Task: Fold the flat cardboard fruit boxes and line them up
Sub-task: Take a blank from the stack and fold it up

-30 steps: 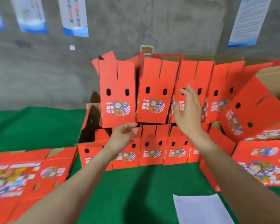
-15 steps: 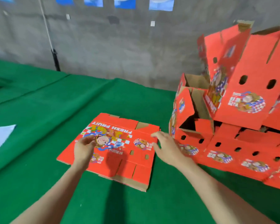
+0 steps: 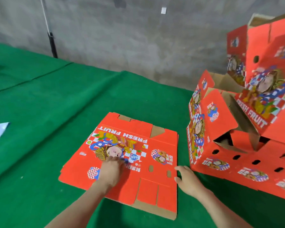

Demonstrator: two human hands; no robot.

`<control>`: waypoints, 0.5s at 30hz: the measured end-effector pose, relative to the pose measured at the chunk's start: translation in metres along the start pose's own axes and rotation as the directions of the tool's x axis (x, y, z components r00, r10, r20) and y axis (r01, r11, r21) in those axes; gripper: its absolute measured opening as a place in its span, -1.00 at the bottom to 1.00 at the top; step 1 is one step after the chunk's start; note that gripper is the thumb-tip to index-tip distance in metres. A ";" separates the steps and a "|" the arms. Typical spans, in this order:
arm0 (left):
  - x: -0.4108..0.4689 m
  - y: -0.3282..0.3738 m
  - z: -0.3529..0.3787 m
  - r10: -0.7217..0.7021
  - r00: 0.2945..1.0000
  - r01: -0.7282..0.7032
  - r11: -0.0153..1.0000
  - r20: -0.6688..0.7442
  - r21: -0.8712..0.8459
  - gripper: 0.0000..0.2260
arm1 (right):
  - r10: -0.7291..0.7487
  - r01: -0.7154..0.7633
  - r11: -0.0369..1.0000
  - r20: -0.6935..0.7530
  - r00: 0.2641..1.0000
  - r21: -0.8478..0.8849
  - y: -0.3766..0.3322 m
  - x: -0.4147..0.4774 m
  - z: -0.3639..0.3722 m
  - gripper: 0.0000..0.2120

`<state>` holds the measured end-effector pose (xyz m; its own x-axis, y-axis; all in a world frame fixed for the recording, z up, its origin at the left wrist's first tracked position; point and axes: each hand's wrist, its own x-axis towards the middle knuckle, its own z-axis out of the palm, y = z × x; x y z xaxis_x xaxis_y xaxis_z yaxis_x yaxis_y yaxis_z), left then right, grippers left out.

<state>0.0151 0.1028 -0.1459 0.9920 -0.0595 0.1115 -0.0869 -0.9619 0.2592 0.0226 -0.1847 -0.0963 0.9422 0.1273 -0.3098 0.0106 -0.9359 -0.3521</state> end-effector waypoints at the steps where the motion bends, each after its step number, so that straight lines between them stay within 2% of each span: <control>1: 0.000 -0.001 -0.002 0.058 0.992 -0.061 0.998 -0.113 -0.027 -0.78 | 0.021 -0.021 1.000 -0.013 1.000 0.016 0.000 0.004 0.001 -0.55; 2: 0.002 -0.005 -0.005 0.069 0.974 -0.080 0.996 -0.215 -0.043 -0.82 | 0.043 -0.042 0.998 -0.023 0.999 0.043 -0.001 0.008 0.002 -0.56; 4: 0.011 -0.018 -0.006 -0.072 0.982 0.061 0.996 -0.177 -0.068 -0.93 | 0.098 -0.096 0.988 -0.018 0.995 0.118 -0.004 0.014 0.004 -0.57; 6: 0.017 -0.040 -0.001 -0.323 0.945 0.323 0.946 0.045 0.002 -0.56 | 0.153 -0.150 0.968 0.001 0.988 0.202 -0.008 0.020 0.008 -0.59; 7: 0.017 -0.049 0.003 -0.384 0.915 0.382 0.923 0.125 0.037 -0.45 | 0.172 -0.167 0.952 0.003 0.985 0.256 -0.010 0.022 0.011 -0.60; 9: 0.014 -0.055 0.012 -0.399 0.900 0.391 0.917 0.176 0.079 -0.37 | 0.232 -0.202 0.891 -0.026 0.972 0.406 -0.014 0.026 0.012 -0.62; 11: 0.005 -0.056 0.020 -0.381 0.912 0.372 0.925 0.154 0.082 -0.37 | 0.334 -0.227 0.766 -0.070 0.940 0.601 -0.017 0.028 0.010 -0.61; 13: -0.003 -0.057 0.022 -0.377 0.922 0.376 0.926 0.085 0.022 -0.38 | 0.448 -0.218 0.612 -0.106 0.888 0.760 -0.022 0.028 0.006 -0.63; 15: -0.008 -0.055 0.016 -0.390 0.920 0.386 0.916 -0.020 -0.104 -0.39 | 0.484 -0.129 0.535 -0.178 0.857 0.835 -0.028 0.028 0.000 -0.76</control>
<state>0.0138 0.1518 -0.1763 0.9451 0.3261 0.0209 0.2942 -0.8769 0.3801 0.0486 -0.1549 -0.0951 0.8721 -0.4021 -0.2790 -0.3953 -0.2425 -0.8860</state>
